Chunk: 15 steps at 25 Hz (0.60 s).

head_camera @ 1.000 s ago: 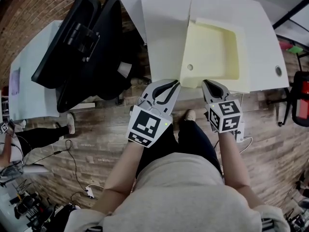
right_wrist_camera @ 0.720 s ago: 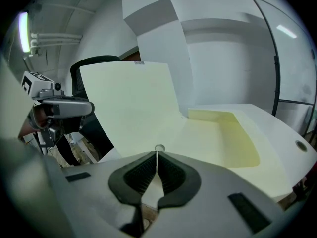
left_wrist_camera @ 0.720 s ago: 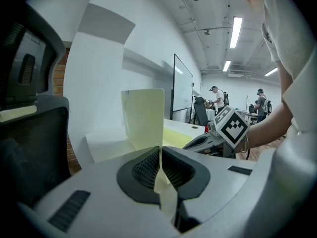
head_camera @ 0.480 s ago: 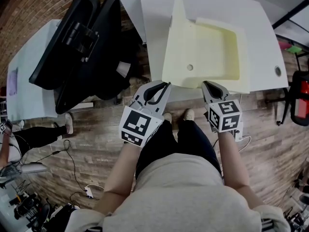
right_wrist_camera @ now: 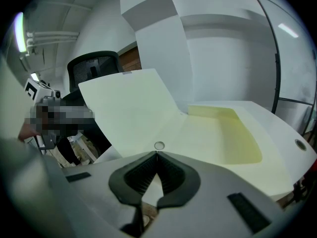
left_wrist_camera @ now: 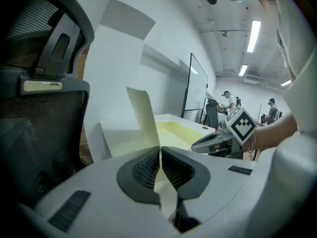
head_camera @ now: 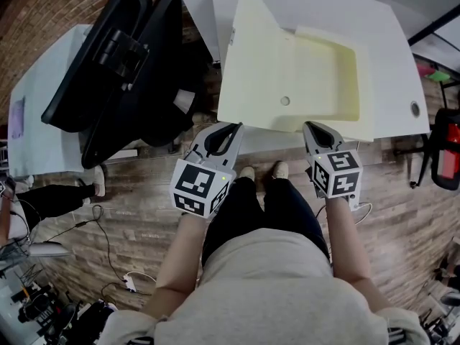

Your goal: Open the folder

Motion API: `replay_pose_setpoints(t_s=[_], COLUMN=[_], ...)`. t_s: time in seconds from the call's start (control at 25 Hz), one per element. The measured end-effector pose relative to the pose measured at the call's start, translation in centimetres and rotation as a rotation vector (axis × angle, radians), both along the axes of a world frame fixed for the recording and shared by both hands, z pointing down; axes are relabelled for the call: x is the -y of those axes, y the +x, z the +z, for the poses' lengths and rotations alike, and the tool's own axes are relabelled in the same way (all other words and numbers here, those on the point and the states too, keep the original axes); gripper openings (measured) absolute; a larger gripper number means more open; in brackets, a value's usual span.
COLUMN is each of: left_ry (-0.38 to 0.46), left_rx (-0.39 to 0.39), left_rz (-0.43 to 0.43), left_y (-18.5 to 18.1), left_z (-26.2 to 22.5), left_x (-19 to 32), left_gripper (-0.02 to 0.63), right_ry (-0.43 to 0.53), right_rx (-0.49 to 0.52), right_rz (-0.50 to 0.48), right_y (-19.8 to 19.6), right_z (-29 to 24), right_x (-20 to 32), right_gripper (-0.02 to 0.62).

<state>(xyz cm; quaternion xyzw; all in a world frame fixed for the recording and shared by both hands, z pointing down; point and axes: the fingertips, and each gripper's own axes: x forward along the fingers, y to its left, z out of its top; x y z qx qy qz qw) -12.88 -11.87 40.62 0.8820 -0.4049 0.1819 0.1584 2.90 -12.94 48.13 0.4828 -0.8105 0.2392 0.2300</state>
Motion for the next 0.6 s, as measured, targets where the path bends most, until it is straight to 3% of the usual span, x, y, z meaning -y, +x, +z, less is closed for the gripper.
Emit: replay_pose_setpoints(t_s=[0.6], left_ry=[-0.146], left_rx=[-0.077], left_rz=[-0.120], left_y=[-3.2], left_z=[3.4], left_x=[0.7], left_gripper=[0.029], right_ry=[-0.001], right_rx=[-0.029], right_rz=[-0.035], right_y=[-0.2], right_z=[0.2], right_x=[-0.1], right_gripper=[0.021])
